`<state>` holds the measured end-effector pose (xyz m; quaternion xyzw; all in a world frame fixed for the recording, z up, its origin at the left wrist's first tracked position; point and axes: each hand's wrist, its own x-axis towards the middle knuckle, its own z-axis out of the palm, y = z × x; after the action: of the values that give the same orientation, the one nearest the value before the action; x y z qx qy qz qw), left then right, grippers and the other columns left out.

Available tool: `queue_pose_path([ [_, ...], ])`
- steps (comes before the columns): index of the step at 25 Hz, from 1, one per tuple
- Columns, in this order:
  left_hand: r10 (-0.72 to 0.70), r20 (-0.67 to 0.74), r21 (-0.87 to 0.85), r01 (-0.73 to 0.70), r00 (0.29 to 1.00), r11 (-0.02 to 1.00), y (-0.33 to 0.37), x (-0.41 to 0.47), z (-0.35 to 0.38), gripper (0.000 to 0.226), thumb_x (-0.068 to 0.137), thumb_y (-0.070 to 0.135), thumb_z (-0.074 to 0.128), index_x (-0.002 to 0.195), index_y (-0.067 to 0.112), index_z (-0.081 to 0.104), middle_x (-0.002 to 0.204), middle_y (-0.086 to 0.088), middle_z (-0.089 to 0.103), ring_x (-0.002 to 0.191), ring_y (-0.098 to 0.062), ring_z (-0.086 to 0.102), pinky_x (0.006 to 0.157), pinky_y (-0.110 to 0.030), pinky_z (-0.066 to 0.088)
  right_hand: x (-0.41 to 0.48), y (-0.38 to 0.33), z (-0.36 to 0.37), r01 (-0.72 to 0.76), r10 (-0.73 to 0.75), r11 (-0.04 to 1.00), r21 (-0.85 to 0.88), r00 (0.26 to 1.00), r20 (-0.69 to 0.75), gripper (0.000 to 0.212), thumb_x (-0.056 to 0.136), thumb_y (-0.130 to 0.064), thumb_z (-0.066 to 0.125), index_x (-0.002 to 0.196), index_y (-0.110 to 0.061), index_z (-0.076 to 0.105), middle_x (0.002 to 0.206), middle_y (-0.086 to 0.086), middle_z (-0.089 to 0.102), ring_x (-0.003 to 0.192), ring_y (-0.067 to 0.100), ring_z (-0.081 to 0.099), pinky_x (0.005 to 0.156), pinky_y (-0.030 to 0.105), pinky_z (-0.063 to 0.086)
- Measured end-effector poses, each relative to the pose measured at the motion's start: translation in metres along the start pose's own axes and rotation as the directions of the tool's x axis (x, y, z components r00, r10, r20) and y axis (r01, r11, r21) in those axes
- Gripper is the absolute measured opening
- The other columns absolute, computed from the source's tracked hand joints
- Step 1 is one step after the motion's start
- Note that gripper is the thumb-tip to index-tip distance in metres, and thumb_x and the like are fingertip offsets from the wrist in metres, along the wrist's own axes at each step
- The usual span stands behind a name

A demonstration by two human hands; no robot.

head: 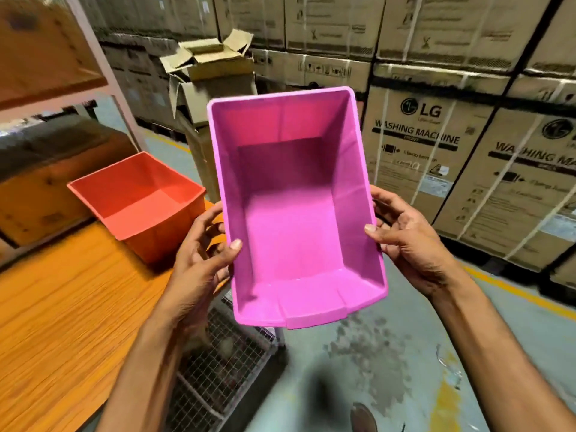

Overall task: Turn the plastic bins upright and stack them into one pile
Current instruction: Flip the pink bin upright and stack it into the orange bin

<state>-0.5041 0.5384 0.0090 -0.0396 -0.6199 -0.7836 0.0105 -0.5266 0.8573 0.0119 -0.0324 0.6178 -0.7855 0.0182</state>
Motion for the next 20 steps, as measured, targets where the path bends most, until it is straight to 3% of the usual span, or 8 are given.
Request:
queue_pose_path([
  [3, 0.081, -0.090, 0.034, -0.079, 0.993, 0.996, 0.004, 0.023, 0.014, 0.069, 0.084, 0.004, 0.067, 0.147, 0.027, 0.051, 0.137, -0.001, 0.067, 0.121, -0.013, 0.066, 0.089, -0.031, 0.060, 0.057, -0.009, -0.007, 0.028, -0.032, 0.999, 0.032, 0.989, 0.143, 0.068, 0.082, 0.020, 0.059, 0.142, -0.013, 0.054, 0.133, 0.009, 0.064, 0.112, 0.013, 0.064, 0.093, 0.026, 0.056],
  [7, 0.155, -0.276, 0.102, -0.131, 0.948, 0.986, 0.005, 0.047, 0.035, 0.071, 0.082, 0.006, 0.070, 0.146, 0.029, 0.053, 0.135, 0.001, 0.068, 0.123, -0.014, 0.065, 0.096, -0.038, 0.057, 0.132, -0.026, -0.018, -0.004, -0.010, 0.999, 0.040, 0.939, 0.344, 0.072, 0.074, 0.010, 0.068, 0.140, -0.016, 0.056, 0.137, 0.012, 0.062, 0.112, 0.017, 0.065, 0.091, 0.030, 0.058],
  [12, 0.201, -0.466, 0.213, -0.111, 0.862, 0.971, 0.023, 0.061, 0.042, 0.075, 0.076, 0.007, 0.082, 0.140, 0.038, 0.057, 0.127, -0.004, 0.067, 0.109, -0.015, 0.063, 0.090, -0.041, 0.058, 0.205, -0.041, -0.005, 0.037, 0.002, 0.997, -0.062, 0.848, 0.530, 0.071, 0.078, 0.017, 0.069, 0.139, -0.018, 0.056, 0.137, 0.019, 0.061, 0.109, 0.022, 0.063, 0.085, 0.033, 0.060],
  [16, 0.226, -0.551, 0.261, -0.091, 0.803, 0.961, 0.043, 0.066, 0.030, 0.078, 0.071, -0.008, 0.081, 0.134, 0.032, 0.058, 0.118, 0.005, 0.067, 0.105, -0.018, 0.059, 0.087, -0.039, 0.056, 0.247, -0.048, 0.030, 0.043, 0.028, 0.994, -0.099, 0.784, 0.620, 0.074, 0.073, 0.030, 0.061, 0.131, -0.016, 0.057, 0.116, 0.012, 0.067, 0.096, 0.019, 0.064, 0.074, 0.028, 0.062],
  [18, 0.228, -0.579, 0.302, -0.054, 0.782, 0.952, 0.057, 0.070, 0.016, 0.074, 0.072, -0.013, 0.077, 0.130, 0.031, 0.060, 0.114, 0.002, 0.066, 0.104, -0.019, 0.059, 0.087, -0.045, 0.053, 0.268, -0.053, 0.056, 0.050, 0.059, 0.987, -0.152, 0.768, 0.638, 0.073, 0.072, 0.034, 0.055, 0.128, -0.013, 0.056, 0.103, 0.010, 0.068, 0.082, 0.013, 0.066, 0.061, 0.022, 0.058],
  [20, 0.218, -0.617, 0.338, 0.004, 0.756, 0.941, 0.074, 0.079, -0.004, 0.070, 0.076, -0.018, 0.070, 0.128, 0.027, 0.061, 0.103, 0.000, 0.065, 0.095, -0.018, 0.062, 0.079, -0.040, 0.055, 0.287, -0.057, 0.088, 0.055, 0.102, 0.975, -0.215, 0.749, 0.654, 0.066, 0.075, 0.033, 0.050, 0.125, -0.011, 0.055, 0.082, 0.002, 0.070, 0.062, 0.007, 0.064, 0.049, 0.018, 0.051],
])
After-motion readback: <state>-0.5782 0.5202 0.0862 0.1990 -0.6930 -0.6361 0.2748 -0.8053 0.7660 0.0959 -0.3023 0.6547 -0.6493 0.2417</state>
